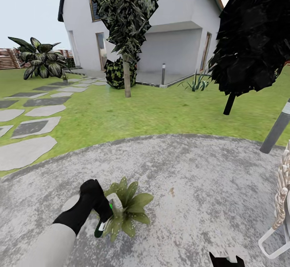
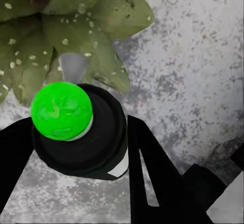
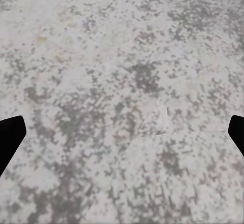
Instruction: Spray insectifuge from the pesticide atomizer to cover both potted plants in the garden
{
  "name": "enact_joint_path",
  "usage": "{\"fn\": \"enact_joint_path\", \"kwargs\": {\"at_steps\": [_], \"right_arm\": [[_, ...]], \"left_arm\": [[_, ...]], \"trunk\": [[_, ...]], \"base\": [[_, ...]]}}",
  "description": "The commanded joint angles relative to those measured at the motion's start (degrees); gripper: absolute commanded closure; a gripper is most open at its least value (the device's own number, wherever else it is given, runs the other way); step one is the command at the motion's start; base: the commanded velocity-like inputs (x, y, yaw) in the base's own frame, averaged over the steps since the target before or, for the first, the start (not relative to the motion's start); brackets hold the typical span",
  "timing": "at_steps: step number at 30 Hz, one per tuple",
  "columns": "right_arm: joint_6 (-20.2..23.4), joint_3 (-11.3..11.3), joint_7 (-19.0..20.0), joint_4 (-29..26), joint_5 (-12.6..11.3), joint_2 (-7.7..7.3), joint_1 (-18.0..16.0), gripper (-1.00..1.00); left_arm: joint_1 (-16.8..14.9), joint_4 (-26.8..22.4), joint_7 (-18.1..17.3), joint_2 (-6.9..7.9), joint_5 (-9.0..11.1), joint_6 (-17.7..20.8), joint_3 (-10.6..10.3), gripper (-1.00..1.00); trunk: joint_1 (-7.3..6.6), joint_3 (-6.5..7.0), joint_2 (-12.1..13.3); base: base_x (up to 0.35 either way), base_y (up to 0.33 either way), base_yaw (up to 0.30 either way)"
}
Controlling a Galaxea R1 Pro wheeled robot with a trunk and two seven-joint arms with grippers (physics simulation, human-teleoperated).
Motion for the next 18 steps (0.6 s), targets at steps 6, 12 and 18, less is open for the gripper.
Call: {"fn": "enact_joint_path", "kwargs": {"at_steps": [6, 12, 18], "right_arm": [[-0.17, -0.49, 0.40, 0.06, 0.22, -0.02, -0.06, -1.00], [-0.18, -0.49, 0.36, 0.06, 0.22, -0.07, -0.03, -1.00], [-0.19, -0.49, 0.34, 0.06, 0.31, -0.28, -0.02, -1.00]], "left_arm": [[-6.92, -0.19, -17.12, -2.15, -18.58, 2.20, -0.23, 1.00], [-6.60, -0.17, -17.29, -2.18, -19.14, 2.16, -0.23, 1.00], [-6.72, -0.15, -17.29, -2.19, -19.27, 2.11, -0.31, 1.00]], "trunk": [[-0.01, -0.06, -0.02], [-0.01, -0.06, -0.02], [-0.01, -0.06, -0.02]], "base": [[0.000, 0.000, 0.000], [0.019, 0.000, 0.000], [0.299, 0.000, 0.000]]}}
